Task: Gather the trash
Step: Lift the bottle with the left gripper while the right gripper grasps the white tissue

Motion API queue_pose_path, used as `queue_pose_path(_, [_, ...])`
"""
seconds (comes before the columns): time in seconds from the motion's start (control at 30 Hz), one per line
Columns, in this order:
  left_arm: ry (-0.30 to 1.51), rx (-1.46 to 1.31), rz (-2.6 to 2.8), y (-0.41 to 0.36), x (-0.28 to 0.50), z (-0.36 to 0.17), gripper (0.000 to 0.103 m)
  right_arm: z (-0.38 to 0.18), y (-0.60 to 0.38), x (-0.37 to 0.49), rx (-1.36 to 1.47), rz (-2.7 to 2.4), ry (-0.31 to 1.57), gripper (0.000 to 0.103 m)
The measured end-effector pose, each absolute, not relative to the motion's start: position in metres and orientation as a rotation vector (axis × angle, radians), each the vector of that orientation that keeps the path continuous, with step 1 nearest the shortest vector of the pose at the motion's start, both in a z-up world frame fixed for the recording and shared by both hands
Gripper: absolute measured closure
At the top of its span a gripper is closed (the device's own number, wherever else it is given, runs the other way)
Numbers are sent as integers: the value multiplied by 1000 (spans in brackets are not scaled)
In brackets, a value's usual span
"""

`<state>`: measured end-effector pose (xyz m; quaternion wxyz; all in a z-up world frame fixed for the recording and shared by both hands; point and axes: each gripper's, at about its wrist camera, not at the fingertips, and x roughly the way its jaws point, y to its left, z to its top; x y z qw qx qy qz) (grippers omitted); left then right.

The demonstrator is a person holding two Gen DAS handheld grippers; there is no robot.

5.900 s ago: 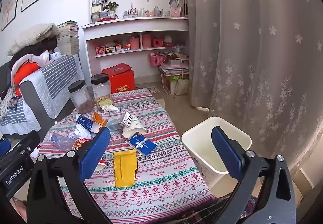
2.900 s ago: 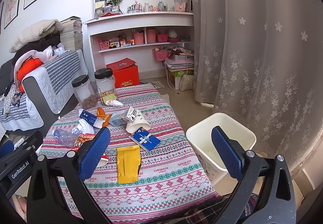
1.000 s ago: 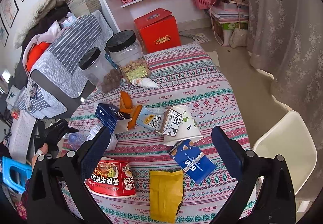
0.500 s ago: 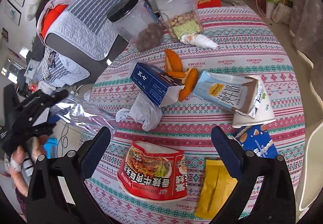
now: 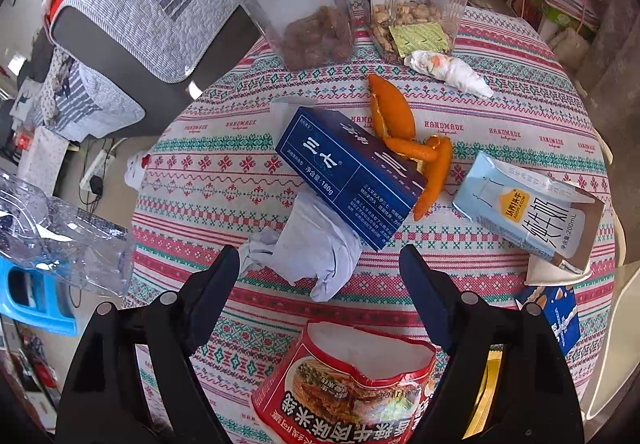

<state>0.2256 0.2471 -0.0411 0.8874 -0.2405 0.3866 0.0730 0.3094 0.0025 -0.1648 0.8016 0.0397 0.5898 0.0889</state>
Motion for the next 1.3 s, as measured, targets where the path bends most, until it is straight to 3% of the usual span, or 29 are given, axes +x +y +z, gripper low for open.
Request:
queue_pose_path(0.07, [796, -485, 151, 246, 224, -41, 46, -173, 9, 313, 75, 208, 1295, 49])
queue_pose_path(0.13, [795, -459, 156, 244, 224, -42, 46, -178, 13, 315, 77, 220, 1303, 58])
queue_pose_path(0.47, [812, -446, 146, 246, 226, -48, 46, -166, 14, 311, 81, 239, 1234, 74])
queue_pose_path(0.97, [770, -440, 70, 216, 224, -36, 46, -79, -23, 281, 166, 236, 997, 75])
queue_pose_path(1.3, [717, -425, -32, 172, 224, -25, 46, -18, -111, 238, 184, 30, 749, 75])
